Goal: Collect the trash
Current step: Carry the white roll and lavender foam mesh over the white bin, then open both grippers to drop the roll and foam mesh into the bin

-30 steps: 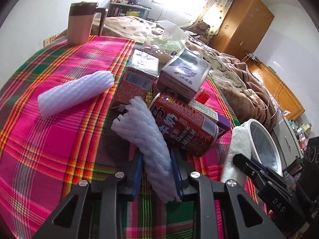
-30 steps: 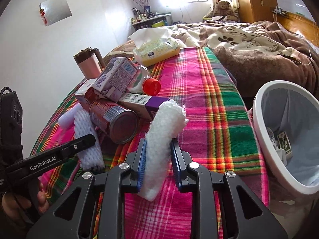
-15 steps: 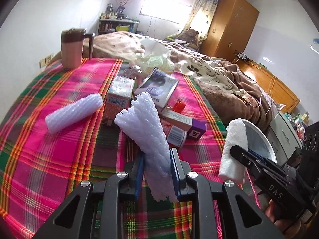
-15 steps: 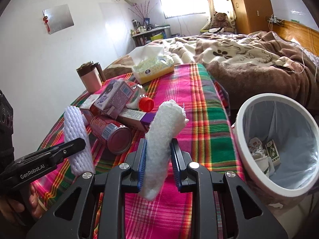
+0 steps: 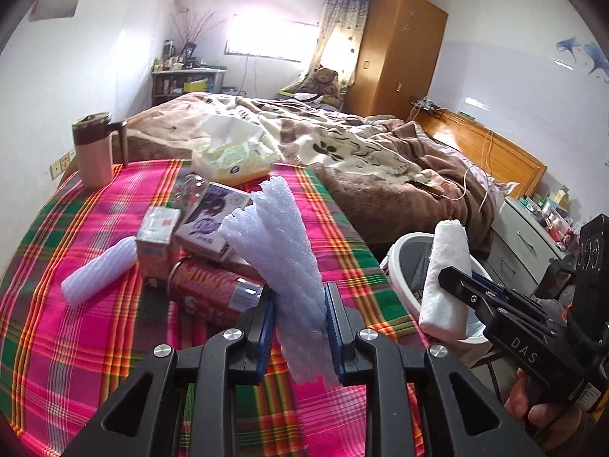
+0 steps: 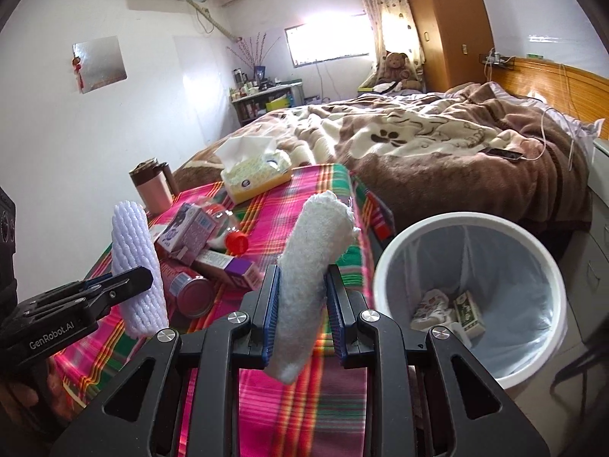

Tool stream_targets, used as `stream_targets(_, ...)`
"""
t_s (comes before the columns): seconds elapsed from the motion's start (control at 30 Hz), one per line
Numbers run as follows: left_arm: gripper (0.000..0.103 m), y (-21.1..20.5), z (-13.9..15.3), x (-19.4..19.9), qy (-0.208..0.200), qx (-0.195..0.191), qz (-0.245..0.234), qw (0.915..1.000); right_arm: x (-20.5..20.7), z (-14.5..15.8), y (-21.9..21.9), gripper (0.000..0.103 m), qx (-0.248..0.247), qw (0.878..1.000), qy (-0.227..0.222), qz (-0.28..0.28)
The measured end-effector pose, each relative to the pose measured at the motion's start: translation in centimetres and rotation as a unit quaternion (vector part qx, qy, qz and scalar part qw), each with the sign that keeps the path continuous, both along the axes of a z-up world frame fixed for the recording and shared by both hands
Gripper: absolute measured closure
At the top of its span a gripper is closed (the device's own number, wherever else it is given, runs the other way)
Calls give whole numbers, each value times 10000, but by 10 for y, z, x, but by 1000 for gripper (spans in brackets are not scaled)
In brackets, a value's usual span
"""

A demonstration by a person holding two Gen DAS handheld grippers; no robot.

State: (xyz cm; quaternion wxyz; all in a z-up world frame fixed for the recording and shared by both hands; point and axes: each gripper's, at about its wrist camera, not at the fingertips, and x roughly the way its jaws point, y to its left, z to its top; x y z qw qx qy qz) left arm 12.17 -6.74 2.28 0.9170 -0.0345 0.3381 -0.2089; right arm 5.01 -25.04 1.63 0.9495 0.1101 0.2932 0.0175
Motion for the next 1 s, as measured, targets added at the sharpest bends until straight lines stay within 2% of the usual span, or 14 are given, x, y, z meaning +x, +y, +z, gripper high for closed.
stream_targets(0.5, 78, -87, 14, -7, -345, 271, -744, 9963, -14, 9, -60, 79, -109, 9973, -101, -720)
stream_targets(0.77, 78, -126, 14, 1, -342, 306, -1045, 9935, -16, 8, -86, 79, -207, 9947, -79, -1007)
stream_targets(1.0, 78, -162, 12, 8, -335, 327, -1321, 9901, -17, -1, -108, 78, -290, 9923, 114, -1198)
